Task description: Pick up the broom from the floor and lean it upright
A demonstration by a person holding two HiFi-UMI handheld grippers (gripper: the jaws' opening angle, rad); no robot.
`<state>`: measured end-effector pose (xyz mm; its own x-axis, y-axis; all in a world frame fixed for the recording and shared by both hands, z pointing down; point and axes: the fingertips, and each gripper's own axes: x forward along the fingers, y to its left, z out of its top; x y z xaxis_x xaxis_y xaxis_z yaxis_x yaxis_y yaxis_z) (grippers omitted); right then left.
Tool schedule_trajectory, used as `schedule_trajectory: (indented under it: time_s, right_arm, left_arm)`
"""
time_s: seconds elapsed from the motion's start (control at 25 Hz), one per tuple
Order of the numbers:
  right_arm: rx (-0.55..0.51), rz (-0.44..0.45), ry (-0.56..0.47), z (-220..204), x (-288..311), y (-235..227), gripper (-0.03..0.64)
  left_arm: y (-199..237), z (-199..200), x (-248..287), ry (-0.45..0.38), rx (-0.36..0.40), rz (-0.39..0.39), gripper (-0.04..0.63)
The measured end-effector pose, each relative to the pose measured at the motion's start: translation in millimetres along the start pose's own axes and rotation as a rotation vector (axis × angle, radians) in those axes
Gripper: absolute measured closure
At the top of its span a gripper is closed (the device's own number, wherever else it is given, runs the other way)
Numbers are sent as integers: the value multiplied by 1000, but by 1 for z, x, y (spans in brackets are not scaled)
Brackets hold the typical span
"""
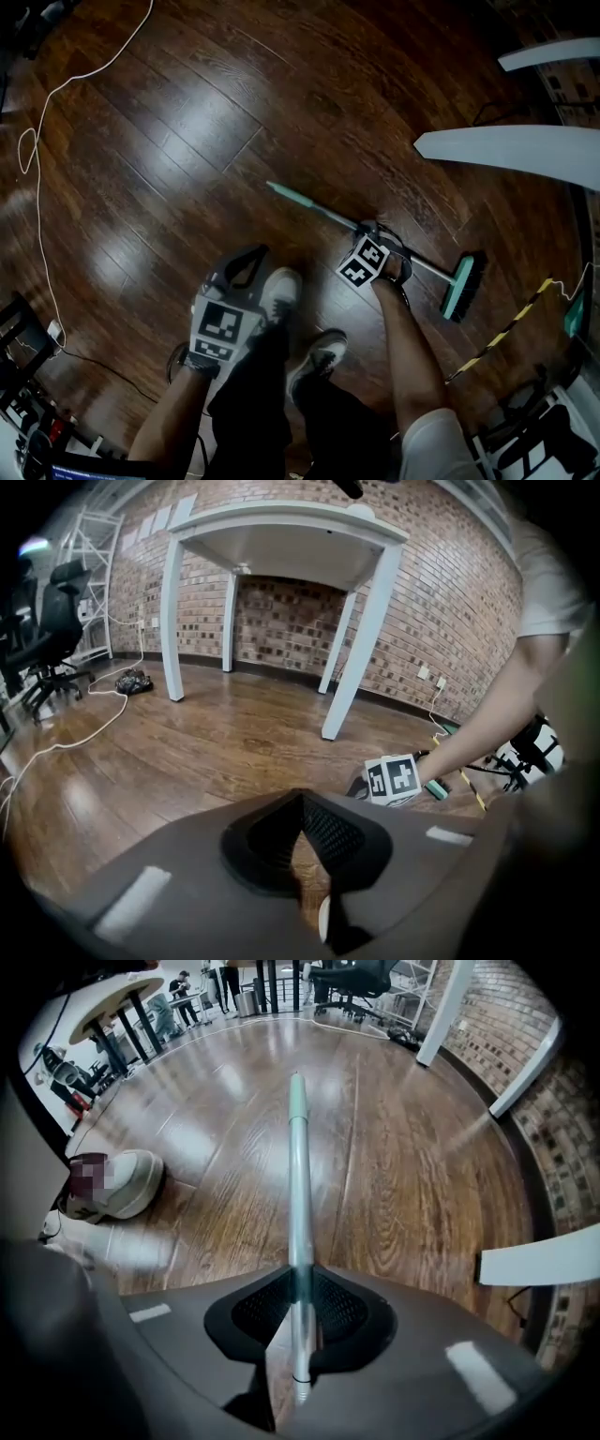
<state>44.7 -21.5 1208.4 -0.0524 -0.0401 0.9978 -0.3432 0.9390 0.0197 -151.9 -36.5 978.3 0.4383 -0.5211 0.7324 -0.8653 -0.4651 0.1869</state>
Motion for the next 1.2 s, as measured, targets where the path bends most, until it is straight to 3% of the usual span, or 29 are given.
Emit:
schedule_trajectory:
  time_s: [0.16,0.36,0.56,0.76,0.88,1.2]
  right_arm:
    - [29,-85,-42,-3,-62,-15,534]
    - [132,-162,-125,-6,-183,-35,532]
    - [328,-262,-177,-43,-301,-75,528]
    - [495,-297,-195,-95,-377,-97,526]
    - [576,-313,-219,-130,-403,-116,526]
    - [700,-331,-288,-197,-448,-183,520]
  left_arm:
    - [-13,46,-22,-20,38,-34,595]
    - [-48,138,-77,-61,130,-104,595]
    - [-99,244,-123,-103,247,-223,595]
    - [-165,314,-161,-133,318,-307,595]
    - [-206,342,-162,-155,333,-333,595]
    - [-274,399,-136,-211,260,-312,595]
